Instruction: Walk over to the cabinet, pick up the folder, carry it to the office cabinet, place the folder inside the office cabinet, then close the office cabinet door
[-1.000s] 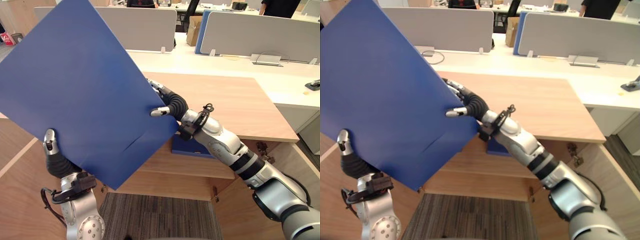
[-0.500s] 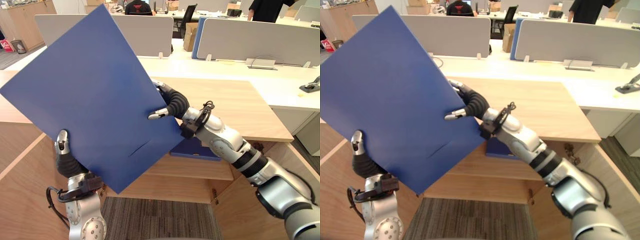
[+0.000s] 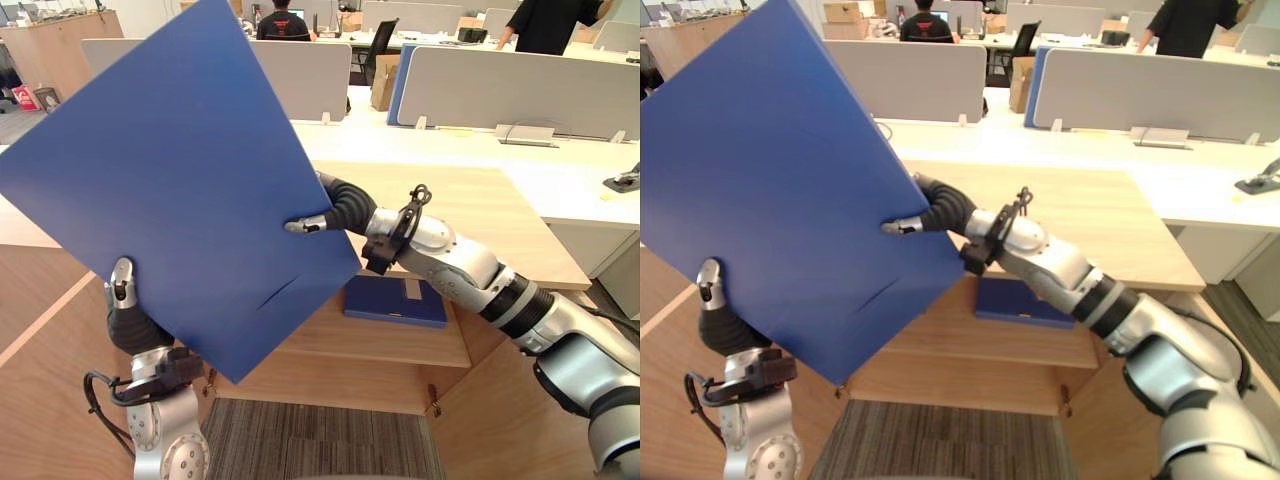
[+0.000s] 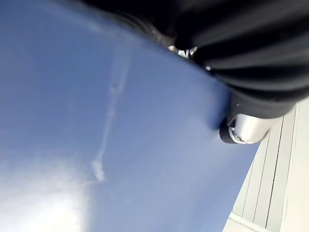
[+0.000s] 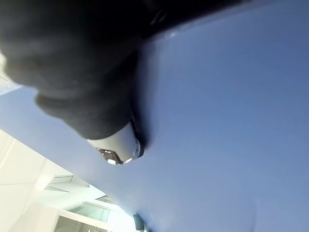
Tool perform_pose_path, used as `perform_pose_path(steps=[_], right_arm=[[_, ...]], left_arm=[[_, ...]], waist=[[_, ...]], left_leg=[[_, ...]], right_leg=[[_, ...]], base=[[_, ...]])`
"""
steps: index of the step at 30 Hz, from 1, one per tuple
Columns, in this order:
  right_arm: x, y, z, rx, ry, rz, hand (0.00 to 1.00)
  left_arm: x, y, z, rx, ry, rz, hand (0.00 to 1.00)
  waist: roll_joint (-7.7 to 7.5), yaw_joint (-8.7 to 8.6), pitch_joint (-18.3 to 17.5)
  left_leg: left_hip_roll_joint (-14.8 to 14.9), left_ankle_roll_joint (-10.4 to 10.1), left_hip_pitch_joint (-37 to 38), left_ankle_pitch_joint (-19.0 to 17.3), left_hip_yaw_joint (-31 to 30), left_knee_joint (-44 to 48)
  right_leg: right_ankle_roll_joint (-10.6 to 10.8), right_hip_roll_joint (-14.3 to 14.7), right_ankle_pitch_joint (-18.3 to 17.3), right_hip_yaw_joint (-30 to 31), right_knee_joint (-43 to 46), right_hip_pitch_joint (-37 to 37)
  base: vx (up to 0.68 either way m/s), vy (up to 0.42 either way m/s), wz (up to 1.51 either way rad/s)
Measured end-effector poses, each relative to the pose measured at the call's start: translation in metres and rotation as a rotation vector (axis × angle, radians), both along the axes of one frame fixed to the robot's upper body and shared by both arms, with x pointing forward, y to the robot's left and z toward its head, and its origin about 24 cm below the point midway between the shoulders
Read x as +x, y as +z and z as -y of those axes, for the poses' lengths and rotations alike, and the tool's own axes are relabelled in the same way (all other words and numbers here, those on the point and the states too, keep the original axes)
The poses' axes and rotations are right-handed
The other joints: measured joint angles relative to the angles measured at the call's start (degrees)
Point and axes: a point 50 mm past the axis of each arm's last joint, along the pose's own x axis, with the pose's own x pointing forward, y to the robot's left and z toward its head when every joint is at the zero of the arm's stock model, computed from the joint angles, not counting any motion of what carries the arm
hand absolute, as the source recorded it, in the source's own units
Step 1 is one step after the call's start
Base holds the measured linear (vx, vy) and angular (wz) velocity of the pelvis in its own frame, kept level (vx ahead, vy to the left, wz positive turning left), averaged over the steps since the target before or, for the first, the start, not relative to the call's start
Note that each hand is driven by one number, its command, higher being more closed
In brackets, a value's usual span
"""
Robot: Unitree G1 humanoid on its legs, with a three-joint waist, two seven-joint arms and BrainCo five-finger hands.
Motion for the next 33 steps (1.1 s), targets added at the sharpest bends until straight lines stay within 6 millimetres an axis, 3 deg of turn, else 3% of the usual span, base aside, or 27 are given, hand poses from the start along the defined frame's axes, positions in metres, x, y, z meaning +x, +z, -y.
perform_pose_path(steps=[5, 8, 11, 15, 18, 20, 22, 25, 29, 33], right_arm=[[0.000, 0.002, 0.000, -0.019, -0.001, 0.033, 1.00], [-0.004, 0.019, 0.004, -0.025, -0.014, 0.154, 1.00], [-0.027, 0.043, -0.008, -0.089, -0.032, 0.518, 1.00], [-0.032, 0.029, -0.014, -0.133, -0.076, 0.600, 1.00], [-0.038, 0.025, -0.021, -0.168, -0.090, 0.677, 1.00], [-0.043, 0.032, -0.023, -0.107, -0.099, 0.715, 1.00], [-0.059, 0.061, -0.026, 0.108, -0.123, 0.803, 1.00], [-0.079, 0.076, -0.033, 0.280, -0.093, 0.867, 1.00], [-0.086, 0.049, -0.047, 0.260, -0.044, 0.795, 1.00], [-0.089, -0.009, -0.057, 0.007, -0.028, 0.781, 1.00]], left_arm=[[-0.002, -0.003, 0.001, 0.030, -0.001, -0.023, 0.00], [-0.002, -0.009, 0.005, 0.014, -0.051, -0.039, 0.00], [0.008, -0.044, 0.007, -0.099, -0.192, -0.118, 0.00], [0.012, -0.085, 0.011, -0.197, -0.236, -0.250, 0.00], [0.003, -0.125, 0.008, -0.240, -0.244, -0.427, 0.00], [-0.006, -0.151, 0.005, -0.274, -0.250, -0.559, 0.00], [-0.027, -0.190, 0.004, -0.346, -0.245, -0.758, 0.00], [-0.049, -0.219, 0.006, -0.413, -0.231, -0.904, 0.00], [-0.076, -0.247, -0.008, -0.480, -0.107, -1.064, 0.00], [-0.122, -0.271, -0.018, -0.438, -0.016, -1.329, 0.00]], waist=[[0.29, -0.23, -0.6], [0.37, -0.33, -0.6], [1.10, -0.85, -1.1], [1.21, -1.62, -1.2], [1.25, -1.77, -1.1], [1.30, -1.81, -1.1], [1.23, -2.09, -0.9], [1.10, -2.28, -0.9], [0.71, -2.38, -0.5], [-0.56, -2.42, 0.4]], left_leg=[[0.0, -0.1, -0.1, -0.1, 0.1, 0.0], [0.0, -0.1, -0.1, -0.1, 0.2, 0.0], [0.0, -0.1, 0.1, -0.1, 0.5, 0.0], [0.0, -0.1, 0.1, -0.1, 0.5, 0.0], [0.1, -0.1, 0.0, -0.1, 0.9, 0.0], [0.1, -0.1, -0.3, -0.1, 1.2, 0.0], [0.1, -0.1, -0.8, -0.1, 1.9, 0.0], [0.0, 0.0, -0.5, -0.2, 1.9, 0.0], [0.1, 0.1, -0.2, -0.3, 1.9, 0.0], [0.1, -0.2, 0.1, -0.5, 1.8, 0.1]], right_leg=[[0.0, 0.0, 0.0, 0.0, -0.1, -0.1], [0.0, 0.0, 0.0, 0.1, -0.1, -0.2], [0.0, 0.0, 0.0, 0.4, -0.1, -0.2], [0.0, 0.1, 0.0, 0.6, -0.1, -0.4], [0.0, 0.1, 0.0, 1.0, 0.0, -0.9], [0.0, 0.1, 0.0, 1.5, 0.2, -1.5], [0.0, 0.1, 0.0, 2.1, 0.3, -2.2], [0.0, 0.0, 0.0, 2.1, 0.2, -2.1], [0.0, 0.0, 0.0, 2.2, 0.3, -1.9], [0.0, 0.0, 0.0, 2.3, 0.4, -1.7]], base=[[0.00, 0.000, 0.00], [0.00, 0.000, -0.01], [-0.01, -0.001, -0.06], [0.00, 0.000, -0.01], [0.00, -0.001, -0.07], [-0.01, -0.001, -0.10], [0.00, 0.000, -0.12], [0.00, 0.000, 0.00], [-0.02, 0.003, -0.01], [-0.04, 0.004, -0.02]])
